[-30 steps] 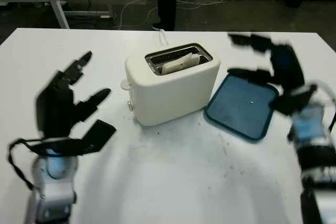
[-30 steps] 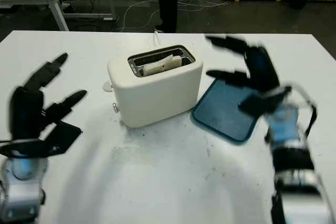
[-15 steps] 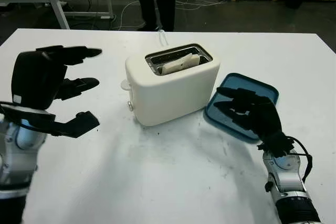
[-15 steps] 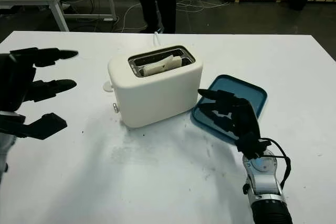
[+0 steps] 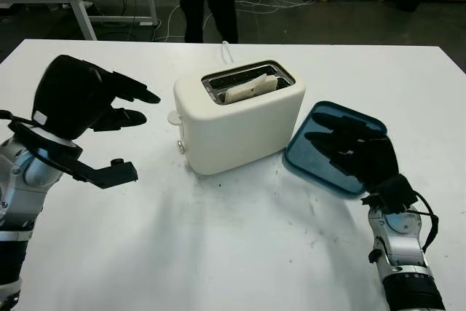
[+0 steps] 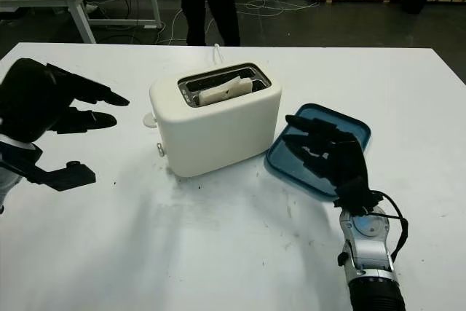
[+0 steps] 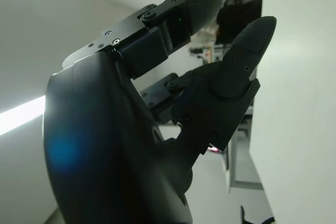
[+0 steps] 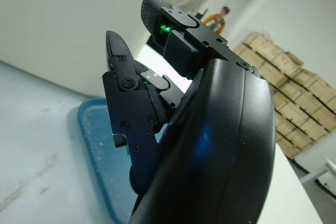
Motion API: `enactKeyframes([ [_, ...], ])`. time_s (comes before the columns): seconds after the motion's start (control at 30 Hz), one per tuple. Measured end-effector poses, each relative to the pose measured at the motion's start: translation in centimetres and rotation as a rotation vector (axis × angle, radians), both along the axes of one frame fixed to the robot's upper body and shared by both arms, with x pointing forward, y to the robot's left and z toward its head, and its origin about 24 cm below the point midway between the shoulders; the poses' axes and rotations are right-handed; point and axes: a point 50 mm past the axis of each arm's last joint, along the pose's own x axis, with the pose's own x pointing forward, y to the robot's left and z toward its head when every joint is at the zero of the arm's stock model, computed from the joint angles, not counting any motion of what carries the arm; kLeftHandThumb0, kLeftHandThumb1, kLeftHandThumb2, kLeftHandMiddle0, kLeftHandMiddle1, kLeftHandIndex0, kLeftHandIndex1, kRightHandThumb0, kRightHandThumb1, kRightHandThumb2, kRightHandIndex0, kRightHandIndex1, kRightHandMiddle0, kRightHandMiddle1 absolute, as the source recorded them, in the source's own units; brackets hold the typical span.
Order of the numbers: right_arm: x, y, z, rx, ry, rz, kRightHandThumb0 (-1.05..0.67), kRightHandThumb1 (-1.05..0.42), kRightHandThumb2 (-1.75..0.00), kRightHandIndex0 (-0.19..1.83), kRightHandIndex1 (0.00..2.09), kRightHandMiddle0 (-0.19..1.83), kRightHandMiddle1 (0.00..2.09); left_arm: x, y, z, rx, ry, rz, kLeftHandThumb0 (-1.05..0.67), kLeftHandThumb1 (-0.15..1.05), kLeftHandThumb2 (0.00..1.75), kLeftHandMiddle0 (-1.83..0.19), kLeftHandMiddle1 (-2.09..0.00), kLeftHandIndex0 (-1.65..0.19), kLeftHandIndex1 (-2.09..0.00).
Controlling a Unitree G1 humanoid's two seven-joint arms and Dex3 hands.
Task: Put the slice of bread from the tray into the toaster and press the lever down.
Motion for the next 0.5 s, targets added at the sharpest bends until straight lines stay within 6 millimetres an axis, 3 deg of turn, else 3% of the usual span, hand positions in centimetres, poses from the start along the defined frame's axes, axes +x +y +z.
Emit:
enactKeyframes([
  [0.17, 0.1, -0.1, 0.2, 0.012, 0.008, -0.001, -0.18, -0.92, -0.04, 0.92, 0.22, 0.89, 0.01, 0.3, -0.6, -1.0, 0.015, 0.031, -0.002, -0.36, 0.57, 0.00, -1.45, -0.21, -1.34, -0.02],
  [0.37, 0.1, 0.0, 0.4, 0.023, 0.018, 0.017, -0.20, -0.92, -0.03, 0.91, 0.22, 0.90, 0.01, 1.0, -1.5, -2.7, -0.025, 0.047, -0.006, -0.32, 0.58, 0.00, -1.17, -0.95, -1.34, 0.00],
  [0.5, 0.1, 0.0, 0.4, 0.021, 0.022, 0.023, -0.21, -0.92, -0.03, 0.90, 0.22, 0.90, 0.01, 1.4, -1.9, -3.6, -0.045, 0.025, 0.002, -0.30, 0.60, 0.01, -1.11, -1.17, -1.34, 0.00],
])
